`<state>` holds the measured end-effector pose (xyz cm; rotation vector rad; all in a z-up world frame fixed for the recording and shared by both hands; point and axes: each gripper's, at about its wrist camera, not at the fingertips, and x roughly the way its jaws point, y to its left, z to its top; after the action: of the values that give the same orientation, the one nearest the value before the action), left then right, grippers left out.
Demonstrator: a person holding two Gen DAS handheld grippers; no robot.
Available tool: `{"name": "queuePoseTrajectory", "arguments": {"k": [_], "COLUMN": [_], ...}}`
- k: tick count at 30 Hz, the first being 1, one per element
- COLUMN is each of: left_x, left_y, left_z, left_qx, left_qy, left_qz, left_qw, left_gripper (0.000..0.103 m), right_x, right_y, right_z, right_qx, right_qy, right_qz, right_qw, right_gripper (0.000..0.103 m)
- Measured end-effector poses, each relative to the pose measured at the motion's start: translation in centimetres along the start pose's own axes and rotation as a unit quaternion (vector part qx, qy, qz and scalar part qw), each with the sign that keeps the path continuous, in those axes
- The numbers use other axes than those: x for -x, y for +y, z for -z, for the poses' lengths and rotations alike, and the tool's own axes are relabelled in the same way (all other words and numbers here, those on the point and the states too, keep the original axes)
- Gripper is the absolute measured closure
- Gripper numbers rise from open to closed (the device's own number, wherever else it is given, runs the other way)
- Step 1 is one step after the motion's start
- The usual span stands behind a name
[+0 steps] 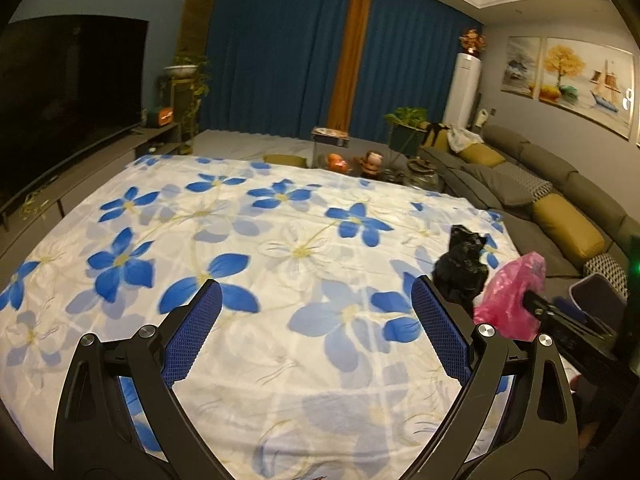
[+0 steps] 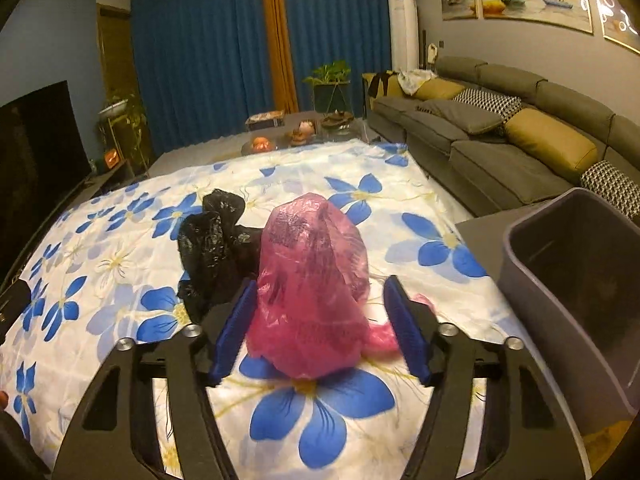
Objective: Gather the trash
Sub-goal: 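Grasp the pink bag with the right tool while the left tool grasps the black bag, then carry the pink bag and black bag over the gray bin with both tools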
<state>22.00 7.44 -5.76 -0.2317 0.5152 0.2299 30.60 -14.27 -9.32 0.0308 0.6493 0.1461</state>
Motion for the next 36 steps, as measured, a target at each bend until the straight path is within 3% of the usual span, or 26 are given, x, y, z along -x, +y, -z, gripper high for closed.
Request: {"name": "queuePoseTrajectory", "arguments": {"k": [2,5,11,18,24,28,32,36], "left_x": [-0.5,-1.1,-3.1,-7.6,-10.6,-11.3,-11.6,-11.8], "left_y": [-0.8,-2.3,-6.3,-10.4,-11.4,-12.2,-12.9,-12.6], "left_z": [-0.1,-0.1,0.1,-0.2,-0.2,0.2,0.5,0.7], "left_qx": [-0.009,-0.020,-0.053,-0.074,-0.063,-0.079,-0.092,-0.084], "left_qy": [-0.001,0.000,0.005,0.044,0.089,0.102,0.117,0.128], "left_qz": [0.014,0.035,0.078,0.106,0.132,0.136,0.142,0.146], "left_qw": [0.9999,0.9992,0.9955,0.9907,0.9853,0.9823,0.9786,0.9772], "left_gripper": [0.009,0.009,0.009,0.009,0.014,0.031,0.062,0.079], "right_x": [-0.8,-1.4,-0.4,1.1,1.4,1.4,1.4,1.3], "right_y": [0.1,0.0,-1.5,-3.6,-4.8,-5.1,-5.1,-5.0], "right_z": [-0.1,0.1,0.5,0.0,-0.4,-0.5,-0.6,-0.4], "right_qx": [0.004,0.008,-0.016,-0.034,-0.054,-0.058,-0.057,-0.053], "right_qy": [0.013,0.023,0.003,-0.023,-0.031,-0.030,-0.029,-0.030], "right_qz": [-0.002,-0.004,0.005,0.021,0.020,0.018,0.017,0.017], "right_qw": [1.000,1.000,1.000,0.999,0.998,0.998,0.998,0.998], "right_gripper": [0.069,0.091,0.095,0.095,0.095,0.095,0.095,0.095]}}
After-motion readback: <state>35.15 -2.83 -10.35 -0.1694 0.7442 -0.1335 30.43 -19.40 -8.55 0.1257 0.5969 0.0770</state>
